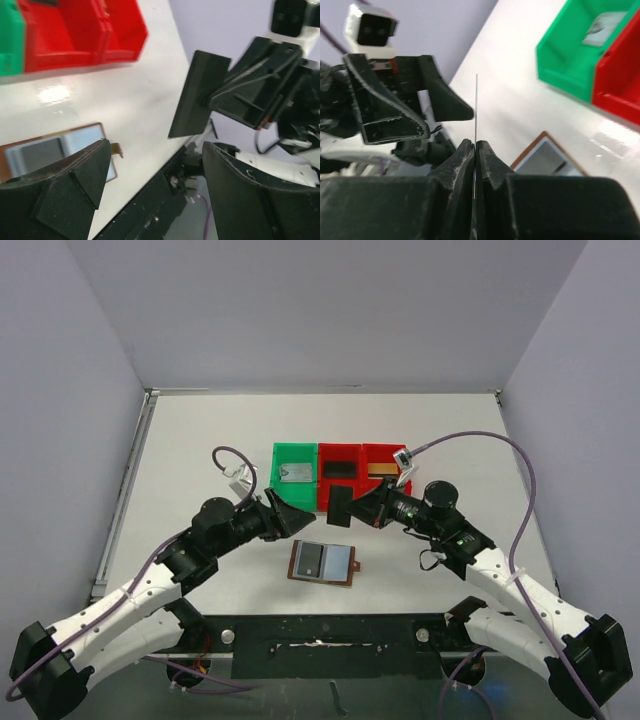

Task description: Take the credit cards out of the card holder

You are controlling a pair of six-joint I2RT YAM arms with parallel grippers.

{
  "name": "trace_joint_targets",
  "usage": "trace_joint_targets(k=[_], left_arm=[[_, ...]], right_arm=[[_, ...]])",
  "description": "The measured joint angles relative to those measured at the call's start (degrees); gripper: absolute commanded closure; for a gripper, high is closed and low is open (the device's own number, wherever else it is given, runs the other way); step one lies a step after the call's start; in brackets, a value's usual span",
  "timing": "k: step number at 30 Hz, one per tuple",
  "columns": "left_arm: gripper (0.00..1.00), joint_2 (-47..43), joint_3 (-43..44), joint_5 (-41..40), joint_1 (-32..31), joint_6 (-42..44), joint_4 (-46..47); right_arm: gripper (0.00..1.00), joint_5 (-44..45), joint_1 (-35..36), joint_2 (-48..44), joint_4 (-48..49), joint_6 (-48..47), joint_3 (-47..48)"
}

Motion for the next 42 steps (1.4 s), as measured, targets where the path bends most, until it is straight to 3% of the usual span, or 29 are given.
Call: trace_joint_targets(k=[5, 10, 13, 16, 20, 23, 33, 42], left_arm=[[0.27, -1.22, 9.81, -9.92, 0.85, 7.5, -19.74], [0.27, 0.0, 17.42, -16.7, 2.93, 14.16, -31.65], [0.26, 1.03, 18.75, -16.5, 7.21, 17.38, -35.06], [0.26, 2.91, 19.45, -12.37, 17.16, 20.0, -38.56], [0.26, 3.74, 20.0, -6.19, 29.9, 22.56, -41.13], [0.26, 3.63, 20.94, -4.52, 34.23, 24.96, -42.42], [0.25, -0.59, 17.7, -8.24, 35.23, 32.57, -39.91], [0.25, -1.03, 15.08, -11.37, 35.23, 35.06, -38.36]], right_arm=[[1.0, 9.57, -0.04, -0.02, -11.5, -8.31, 6.64], [1.0, 17.62, -0.02, 4.28, -17.81, -18.05, 11.34], [1.0, 22.29, 0.42, 7.89, -19.19, -24.33, 13.42], [1.0, 25.07, 1.18, 11.65, -19.26, -32.92, 15.3], [1.0, 27.56, 3.21, 16.96, -19.5, -46.36, 19.04], [1.0, 28.04, 3.85, 20.98, -19.5, -54.01, 22.38], [1.0, 25.97, 3.82, 29.62, -21.22, -73.88, 28.06], [1.0, 25.64, 2.64, 38.34, -22.97, -83.73, 33.46]])
